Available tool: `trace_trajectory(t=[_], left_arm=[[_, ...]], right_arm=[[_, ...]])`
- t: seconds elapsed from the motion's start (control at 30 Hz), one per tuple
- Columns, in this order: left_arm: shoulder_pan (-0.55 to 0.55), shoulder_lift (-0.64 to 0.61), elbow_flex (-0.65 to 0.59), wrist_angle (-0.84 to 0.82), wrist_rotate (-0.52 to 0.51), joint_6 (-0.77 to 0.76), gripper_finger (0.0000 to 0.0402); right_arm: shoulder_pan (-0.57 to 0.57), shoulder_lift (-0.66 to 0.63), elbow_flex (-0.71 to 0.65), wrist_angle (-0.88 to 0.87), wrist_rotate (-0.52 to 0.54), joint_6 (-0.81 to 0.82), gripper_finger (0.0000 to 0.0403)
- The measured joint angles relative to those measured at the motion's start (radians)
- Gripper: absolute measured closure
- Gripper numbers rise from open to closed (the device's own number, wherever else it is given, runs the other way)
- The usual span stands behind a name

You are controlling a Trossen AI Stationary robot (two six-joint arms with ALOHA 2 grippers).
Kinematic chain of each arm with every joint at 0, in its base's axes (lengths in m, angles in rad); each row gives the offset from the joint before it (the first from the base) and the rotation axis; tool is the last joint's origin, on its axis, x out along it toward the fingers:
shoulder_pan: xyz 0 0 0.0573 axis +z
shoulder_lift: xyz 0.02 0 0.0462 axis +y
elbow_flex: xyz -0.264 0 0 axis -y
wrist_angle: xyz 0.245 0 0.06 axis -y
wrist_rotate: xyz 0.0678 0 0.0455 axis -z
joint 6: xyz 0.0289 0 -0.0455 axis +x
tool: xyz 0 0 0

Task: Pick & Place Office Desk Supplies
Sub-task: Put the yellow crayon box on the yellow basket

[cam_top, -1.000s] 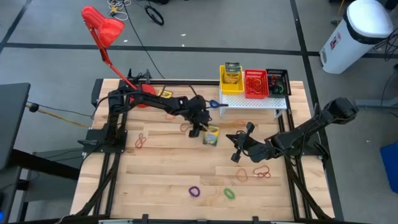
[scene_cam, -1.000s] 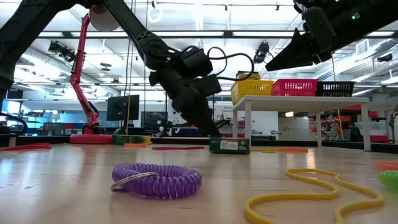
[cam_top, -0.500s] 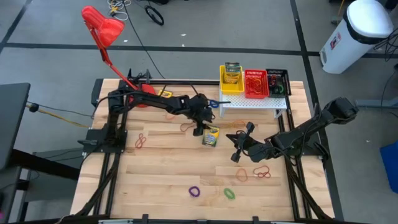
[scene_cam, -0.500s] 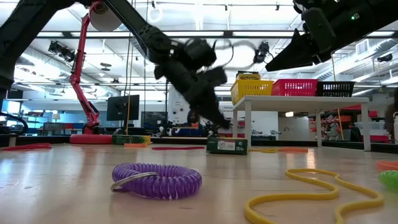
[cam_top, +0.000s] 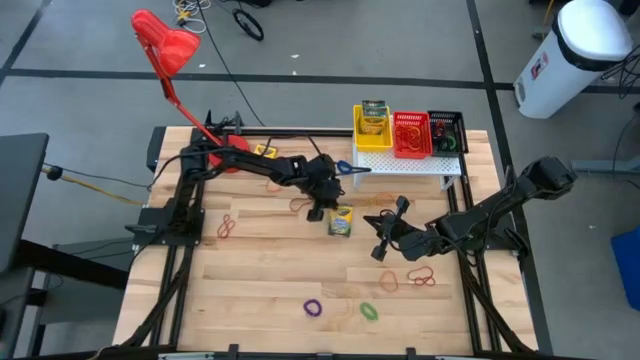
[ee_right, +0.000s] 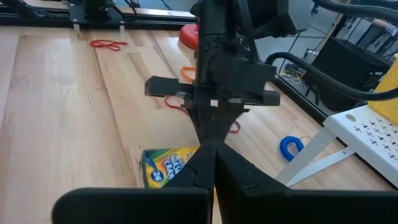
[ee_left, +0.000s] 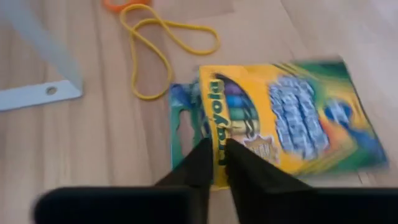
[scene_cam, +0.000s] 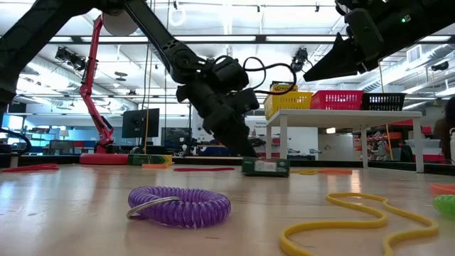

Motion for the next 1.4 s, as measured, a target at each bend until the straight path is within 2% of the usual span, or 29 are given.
trace_trajectory(t=[0.03, 0.1, 0.23, 0.43, 0.57, 0.73, 0.87, 0.97, 1.1, 1.27, 1.4], left_arm=[[-0.004, -0.006, -0.001, -0.016, -0.01, 0.019, 0.0378], [-0.02, -0.019, -0.001, -0.034, -0.058, 0.058, 0.0392], [-0.088, -0.066, -0.003, -0.067, -0.26, 0.156, 0.0395], [-0.222, -0.117, -0.022, -0.05, -0.521, 0.203, 0.0397], [-0.309, -0.117, -0.061, 0.041, -0.751, 0.279, 0.0397], [-0.404, -0.117, -0.127, 0.201, -0.953, 0.368, 0.0397], [-0.464, -0.116, -0.162, 0.328, -1.11, 0.491, 0.0397], [-0.493, -0.116, -0.175, 0.354, -1.152, 0.535, 0.0397], [-0.518, -0.115, -0.175, 0.36, -1.179, 0.562, 0.0397], [-0.534, -0.115, -0.175, 0.36, -1.179, 0.553, 0.0397], [-0.536, -0.115, -0.175, 0.36, -1.179, 0.55, 0.0397]], right_arm=[[0.0, 0.0, 0.0, 0.0, 0.0, 0.0, 0.0396], [0.0, 0.0, 0.0, -0.004, 0.0, 0.0, 0.0396], [0.0, 0.0, 0.0, -0.012, -0.027, 0.0, 0.0396], [0.0, 0.0, 0.0, -0.015, -0.04, 0.015, 0.0396], [0.0, 0.0, -0.001, -0.025, -0.081, 0.083, 0.0396], [-0.034, 0.0, -0.001, -0.057, -0.268, 0.257, 0.0389], [-0.068, 0.0, -0.001, -0.055, -0.271, 0.297, 0.0352], [-0.087, 0.0, 0.001, -0.056, -0.278, 0.287, 0.0313], [-0.135, 0.0, 0.032, -0.069, -0.356, 0.256, 0.0252], [-0.182, 0.0, 0.112, -0.193, -0.36, 0.193, 0.0178], [-0.229, 0.023, 0.154, -0.232, -0.426, 0.118, 0.0146]])
